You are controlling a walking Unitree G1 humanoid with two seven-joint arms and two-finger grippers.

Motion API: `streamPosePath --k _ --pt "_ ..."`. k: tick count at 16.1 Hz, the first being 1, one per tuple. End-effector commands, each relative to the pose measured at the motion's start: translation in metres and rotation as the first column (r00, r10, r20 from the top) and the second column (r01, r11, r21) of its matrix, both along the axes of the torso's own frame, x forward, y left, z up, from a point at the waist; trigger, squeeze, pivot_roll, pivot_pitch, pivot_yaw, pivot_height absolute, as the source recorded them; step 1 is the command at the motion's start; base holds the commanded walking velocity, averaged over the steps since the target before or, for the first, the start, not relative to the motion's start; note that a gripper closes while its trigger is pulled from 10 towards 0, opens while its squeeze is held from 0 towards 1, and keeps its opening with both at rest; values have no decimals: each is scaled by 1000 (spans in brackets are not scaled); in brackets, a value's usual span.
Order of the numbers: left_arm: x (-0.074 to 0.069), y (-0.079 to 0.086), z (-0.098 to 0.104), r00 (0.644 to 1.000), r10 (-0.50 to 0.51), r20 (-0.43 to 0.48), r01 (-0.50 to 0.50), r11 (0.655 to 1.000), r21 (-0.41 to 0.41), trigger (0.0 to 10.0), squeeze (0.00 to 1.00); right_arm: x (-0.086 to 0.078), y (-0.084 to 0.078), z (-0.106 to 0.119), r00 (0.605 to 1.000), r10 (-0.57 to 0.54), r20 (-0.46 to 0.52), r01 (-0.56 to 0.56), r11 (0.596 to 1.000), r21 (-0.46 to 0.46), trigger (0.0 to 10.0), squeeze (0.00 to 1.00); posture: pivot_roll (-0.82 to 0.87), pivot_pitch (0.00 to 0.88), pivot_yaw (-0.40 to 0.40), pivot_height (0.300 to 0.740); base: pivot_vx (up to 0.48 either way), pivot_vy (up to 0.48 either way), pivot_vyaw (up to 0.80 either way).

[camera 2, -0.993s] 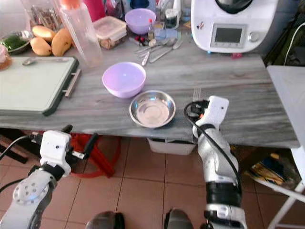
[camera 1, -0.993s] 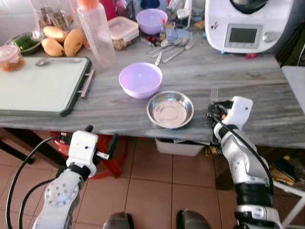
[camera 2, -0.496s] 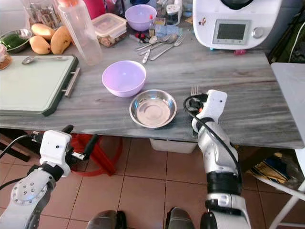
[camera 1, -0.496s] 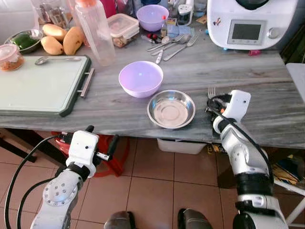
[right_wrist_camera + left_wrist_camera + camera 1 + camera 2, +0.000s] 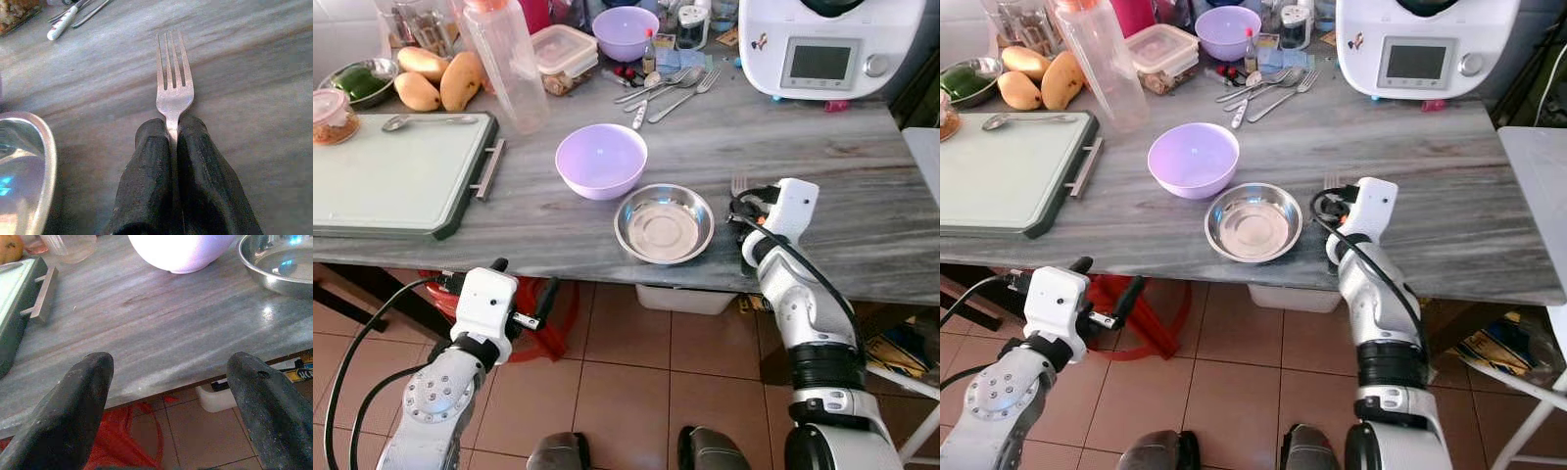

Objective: Setting the table

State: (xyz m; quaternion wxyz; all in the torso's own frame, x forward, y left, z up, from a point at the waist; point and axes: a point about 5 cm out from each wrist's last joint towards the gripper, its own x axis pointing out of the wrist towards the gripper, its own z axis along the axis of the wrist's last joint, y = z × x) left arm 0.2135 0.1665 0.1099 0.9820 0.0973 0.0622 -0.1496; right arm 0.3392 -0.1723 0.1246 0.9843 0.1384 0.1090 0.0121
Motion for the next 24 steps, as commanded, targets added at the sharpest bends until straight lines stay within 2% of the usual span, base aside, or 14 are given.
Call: streamPosePath --k 1,8,13,14,15,24 --pt "0 -1 2 1000 -5 0 5 1000 3 10000 0 -4 7 -14 997 21 -71 -20 1000 9 10000 0 95 152 94 740 0 0 0" --pt "0 -3 1 1000 -4 -1 4 1000 -2 10000 0 -10 11 -20 991 68 -116 -72 997 -26 10000 0 90 150 89 740 0 0 0" --pt "1 -4 0 1000 -7 -1 7 1000 -2 10000 0 -11 8 -21 991 55 -124 -59 998 -30 10000 0 88 143 87 740 0 0 0" --pt "2 -4 0 1000 -8 -1 8 1000 -2 10000 0 -10 6 -21 991 54 -121 -57 998 -24 10000 318 89 140 84 740 0 0 0" --pt "2 -5 0 1000 -8 -1 8 1000 -2 10000 0 -10 6 -21 991 51 -120 -55 998 -26 10000 1000 88 139 83 740 0 0 0" --pt "4 -6 0 1000 -9 4 9 1000 -3 10000 0 -10 3 -19 993 47 -111 -51 998 -38 10000 1000 85 133 84 740 0 0 0"
